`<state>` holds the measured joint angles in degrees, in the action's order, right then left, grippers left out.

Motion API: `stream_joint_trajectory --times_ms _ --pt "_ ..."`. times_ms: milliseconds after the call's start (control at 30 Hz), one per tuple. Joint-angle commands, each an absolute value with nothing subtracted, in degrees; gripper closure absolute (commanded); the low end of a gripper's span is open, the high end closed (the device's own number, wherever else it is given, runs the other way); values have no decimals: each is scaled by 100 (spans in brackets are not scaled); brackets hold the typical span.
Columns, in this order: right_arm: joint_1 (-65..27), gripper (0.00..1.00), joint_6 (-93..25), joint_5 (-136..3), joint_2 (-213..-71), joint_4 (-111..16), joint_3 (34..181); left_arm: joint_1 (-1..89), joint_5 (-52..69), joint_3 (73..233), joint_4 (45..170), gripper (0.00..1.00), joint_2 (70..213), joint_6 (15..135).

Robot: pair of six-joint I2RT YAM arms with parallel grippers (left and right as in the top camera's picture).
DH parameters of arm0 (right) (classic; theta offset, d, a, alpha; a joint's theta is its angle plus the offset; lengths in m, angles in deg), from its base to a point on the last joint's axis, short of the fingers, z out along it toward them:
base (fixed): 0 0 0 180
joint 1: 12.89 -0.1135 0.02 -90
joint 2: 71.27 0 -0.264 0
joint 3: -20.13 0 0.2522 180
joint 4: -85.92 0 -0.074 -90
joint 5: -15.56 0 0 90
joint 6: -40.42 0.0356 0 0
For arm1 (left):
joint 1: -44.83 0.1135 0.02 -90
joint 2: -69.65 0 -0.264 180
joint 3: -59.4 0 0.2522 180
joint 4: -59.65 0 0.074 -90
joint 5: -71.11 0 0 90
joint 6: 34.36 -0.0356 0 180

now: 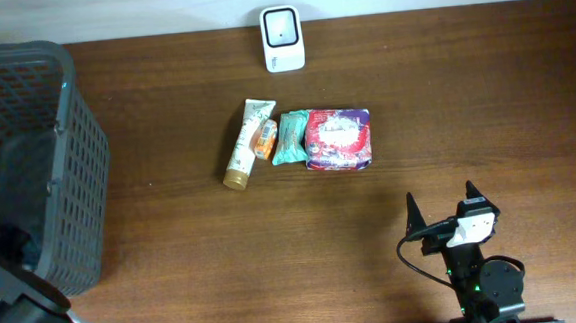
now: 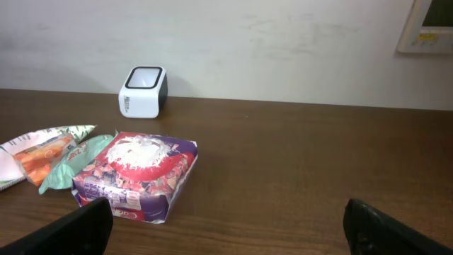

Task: Scan the item barcode
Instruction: 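Place the tissue pack beside the other items and withdraw the left arm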

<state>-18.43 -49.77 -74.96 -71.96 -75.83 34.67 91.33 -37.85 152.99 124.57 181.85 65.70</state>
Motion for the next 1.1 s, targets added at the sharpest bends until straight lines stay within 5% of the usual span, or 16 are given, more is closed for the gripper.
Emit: stream_joint_trajectory --times_ms 0,267,433,567,800,1067 --pt "-1805 1 -4979 -7504 -7163 -7563 3421 9198 -2638 16318 12983 100 17894 6583" --pt "-1805 1 -4979 -7504 -7163 -7563 3421 9133 820 17367 13051 100 15700 6693" --pt "-1805 1 -4979 -7504 -7163 -7563 3421 8287 2101 17367 12201 100 14712 7125" --pt "-1805 1 -4979 -7504 -7163 -7563 3421 6656 1972 17365 12105 100 14561 7252" --pt "-1805 1 -4979 -7504 -7163 -7563 3421 3288 -625 17360 12314 100 15932 7246" --pt "-1805 1 -4979 -7504 -7163 -7563 3421 2235 -1038 17360 12072 100 18058 7228"
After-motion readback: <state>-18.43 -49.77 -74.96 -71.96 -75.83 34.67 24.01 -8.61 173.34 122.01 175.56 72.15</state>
